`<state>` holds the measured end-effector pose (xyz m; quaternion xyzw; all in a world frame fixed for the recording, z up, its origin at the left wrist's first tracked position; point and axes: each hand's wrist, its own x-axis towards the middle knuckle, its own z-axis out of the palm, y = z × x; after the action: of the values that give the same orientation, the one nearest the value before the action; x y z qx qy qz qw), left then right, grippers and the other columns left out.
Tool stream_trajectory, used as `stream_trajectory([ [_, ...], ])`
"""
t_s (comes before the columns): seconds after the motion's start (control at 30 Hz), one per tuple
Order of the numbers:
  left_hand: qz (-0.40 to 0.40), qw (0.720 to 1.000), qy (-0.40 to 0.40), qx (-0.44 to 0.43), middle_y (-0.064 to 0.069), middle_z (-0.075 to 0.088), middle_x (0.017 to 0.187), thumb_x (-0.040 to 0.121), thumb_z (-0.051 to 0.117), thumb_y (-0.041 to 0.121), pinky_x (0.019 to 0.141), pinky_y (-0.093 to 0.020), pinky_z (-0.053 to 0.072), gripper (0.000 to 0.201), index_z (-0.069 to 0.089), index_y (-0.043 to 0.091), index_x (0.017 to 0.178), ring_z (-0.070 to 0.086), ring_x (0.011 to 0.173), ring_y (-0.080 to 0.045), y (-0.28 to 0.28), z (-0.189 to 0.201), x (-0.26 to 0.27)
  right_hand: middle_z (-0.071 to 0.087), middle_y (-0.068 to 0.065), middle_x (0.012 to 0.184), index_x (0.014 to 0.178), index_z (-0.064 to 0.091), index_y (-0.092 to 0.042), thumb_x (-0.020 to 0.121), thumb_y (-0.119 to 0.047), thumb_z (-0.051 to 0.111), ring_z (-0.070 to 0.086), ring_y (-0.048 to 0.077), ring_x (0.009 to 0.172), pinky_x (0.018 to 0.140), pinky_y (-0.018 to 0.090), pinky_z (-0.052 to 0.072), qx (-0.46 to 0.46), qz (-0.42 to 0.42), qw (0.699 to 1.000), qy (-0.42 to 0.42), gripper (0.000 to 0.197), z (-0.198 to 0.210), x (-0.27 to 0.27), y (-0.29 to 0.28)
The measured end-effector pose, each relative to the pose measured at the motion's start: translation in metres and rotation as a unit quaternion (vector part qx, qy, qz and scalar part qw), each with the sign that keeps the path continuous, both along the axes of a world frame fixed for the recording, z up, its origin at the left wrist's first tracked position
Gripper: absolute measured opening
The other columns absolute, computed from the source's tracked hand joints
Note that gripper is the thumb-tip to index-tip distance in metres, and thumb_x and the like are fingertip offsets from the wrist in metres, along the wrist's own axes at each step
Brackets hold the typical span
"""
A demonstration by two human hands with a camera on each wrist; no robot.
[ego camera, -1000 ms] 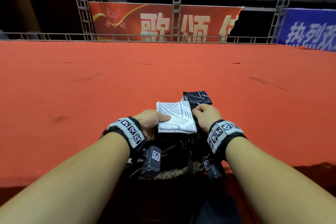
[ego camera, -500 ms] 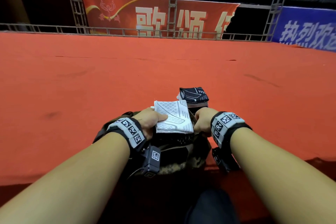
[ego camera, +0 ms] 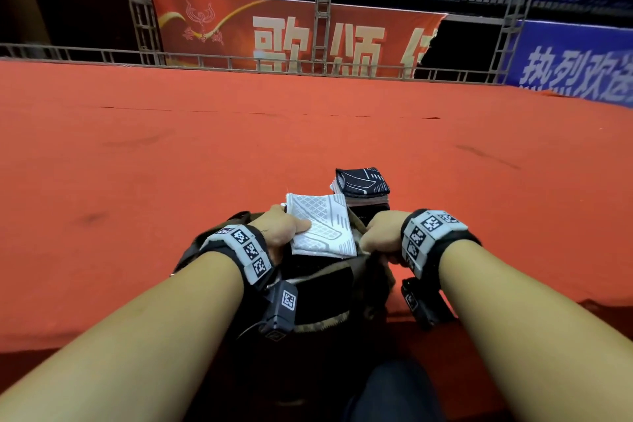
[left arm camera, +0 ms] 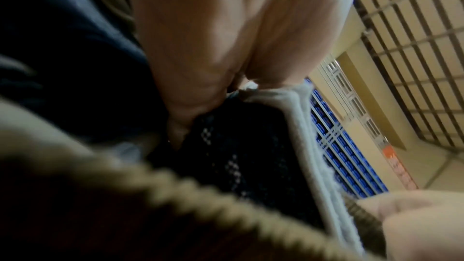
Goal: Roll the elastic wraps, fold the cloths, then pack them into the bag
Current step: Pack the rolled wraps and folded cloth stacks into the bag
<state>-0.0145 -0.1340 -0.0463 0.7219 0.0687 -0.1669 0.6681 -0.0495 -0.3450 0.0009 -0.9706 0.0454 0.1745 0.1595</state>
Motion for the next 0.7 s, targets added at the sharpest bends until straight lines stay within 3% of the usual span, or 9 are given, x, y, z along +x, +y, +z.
stream_trajectory([
  [0.07, 0.0, 0.999, -0.021, 0.036, -0.019, 0.069, 0.106, 0.088, 0.074, 0.008, 0.085, -0.042, 0.06, 0.036, 0.06, -0.004, 0.119, 0.069, 0.09, -0.029, -0.002, 0.008, -0.008, 0.05, 0.007, 0.056, 0.065, 0.053, -0.008, 0.078, -0.012, 0.059, 0.042, 0.021, 0.048, 0.048, 0.023, 0.031, 0.036, -0.033, 0.999, -0.02, 0.015, 0.007, 0.0, 0.0],
  [0.17, -0.052, 0.981, -0.023, 0.185, -0.014, 0.069, 0.12, 0.082, 0.081, 0.023, 0.098, -0.041, 0.055, 0.047, 0.065, -0.003, 0.119, 0.068, 0.104, -0.028, -0.005, 0.029, -0.02, 0.05, 0.005, 0.058, 0.064, 0.047, -0.012, 0.08, -0.016, 0.055, 0.043, 0.02, 0.048, 0.049, 0.023, 0.032, 0.062, -0.061, 0.995, -0.054, 0.019, 0.003, 0.004, 0.0],
  [0.23, -0.074, 0.941, -0.045, 0.326, -0.011, 0.066, 0.127, 0.086, 0.078, 0.031, 0.098, -0.036, 0.051, 0.055, 0.062, -0.001, 0.128, 0.063, 0.115, -0.028, -0.006, 0.045, -0.024, 0.048, 0.003, 0.055, 0.062, 0.045, -0.014, 0.079, -0.02, 0.052, 0.041, 0.019, 0.046, 0.049, 0.022, 0.031, 0.073, -0.073, 0.992, -0.068, 0.019, -0.003, 0.007, 0.002],
  [0.33, -0.063, 0.892, -0.076, 0.441, -0.017, 0.053, 0.141, 0.087, 0.074, 0.024, 0.085, -0.036, 0.049, 0.086, 0.024, 0.002, 0.153, 0.058, 0.12, -0.033, -0.015, 0.054, -0.025, 0.05, 0.002, 0.057, 0.063, 0.048, -0.015, 0.079, -0.029, 0.053, 0.044, 0.021, 0.05, 0.052, 0.024, 0.031, 0.068, -0.076, 0.991, -0.088, 0.022, -0.011, 0.013, 0.003],
  [0.43, -0.059, 0.842, -0.171, 0.508, -0.019, 0.016, 0.163, 0.091, 0.061, 0.019, 0.105, -0.044, 0.045, 0.084, 0.011, 0.017, 0.159, 0.039, 0.14, -0.039, -0.02, 0.049, -0.026, 0.06, 0.005, 0.068, 0.069, 0.059, -0.012, 0.086, -0.035, 0.055, 0.054, 0.025, 0.06, 0.054, 0.027, 0.036, 0.068, -0.071, 0.99, -0.101, 0.029, -0.019, 0.019, 0.005],
  [0.5, -0.127, 0.779, -0.239, 0.566, -0.014, 0.008, 0.167, 0.098, 0.053, 0.03, 0.12, -0.046, 0.026, 0.074, 0.015, 0.02, 0.16, 0.014, 0.151, -0.037, -0.021, 0.042, -0.027, 0.061, 0.006, 0.071, 0.07, 0.059, -0.011, 0.09, -0.036, 0.053, 0.055, 0.025, 0.064, 0.054, 0.028, 0.036, 0.072, -0.066, 0.989, -0.111, 0.032, -0.024, 0.022, 0.007],
  [0.57, -0.217, 0.71, -0.248, 0.622, -0.013, 0.008, 0.167, 0.102, 0.042, 0.045, 0.122, -0.048, 0.017, 0.069, 0.011, 0.028, 0.161, 0.005, 0.153, -0.039, -0.026, 0.029, -0.03, 0.06, 0.006, 0.071, 0.071, 0.058, -0.01, 0.091, -0.033, 0.051, 0.054, 0.024, 0.064, 0.054, 0.029, 0.036, 0.072, -0.063, 0.989, -0.116, 0.031, -0.027, 0.023, 0.008],
  [0.63, -0.27, 0.685, -0.199, 0.647, -0.013, 0.0, 0.169, 0.105, 0.031, 0.052, 0.123, -0.052, 0.013, 0.065, 0.002, 0.036, 0.161, 0.002, 0.153, -0.041, -0.028, 0.014, -0.031, 0.058, 0.005, 0.069, 0.069, 0.056, -0.01, 0.091, -0.029, 0.051, 0.052, 0.024, 0.063, 0.054, 0.029, 0.035, 0.071, -0.063, 0.988, -0.121, 0.029, -0.029, 0.023, 0.008],
  [0.7, -0.297, 0.689, -0.168, 0.64, -0.011, -0.009, 0.169, 0.106, 0.026, 0.053, 0.124, -0.054, 0.009, 0.064, -0.004, 0.039, 0.16, -0.003, 0.154, -0.04, -0.028, 0.01, -0.034, 0.055, 0.004, 0.066, 0.067, 0.053, -0.012, 0.09, -0.028, 0.052, 0.049, 0.023, 0.059, 0.052, 0.028, 0.034, 0.077, -0.065, 0.987, -0.129, 0.028, -0.033, 0.022, 0.008],
])
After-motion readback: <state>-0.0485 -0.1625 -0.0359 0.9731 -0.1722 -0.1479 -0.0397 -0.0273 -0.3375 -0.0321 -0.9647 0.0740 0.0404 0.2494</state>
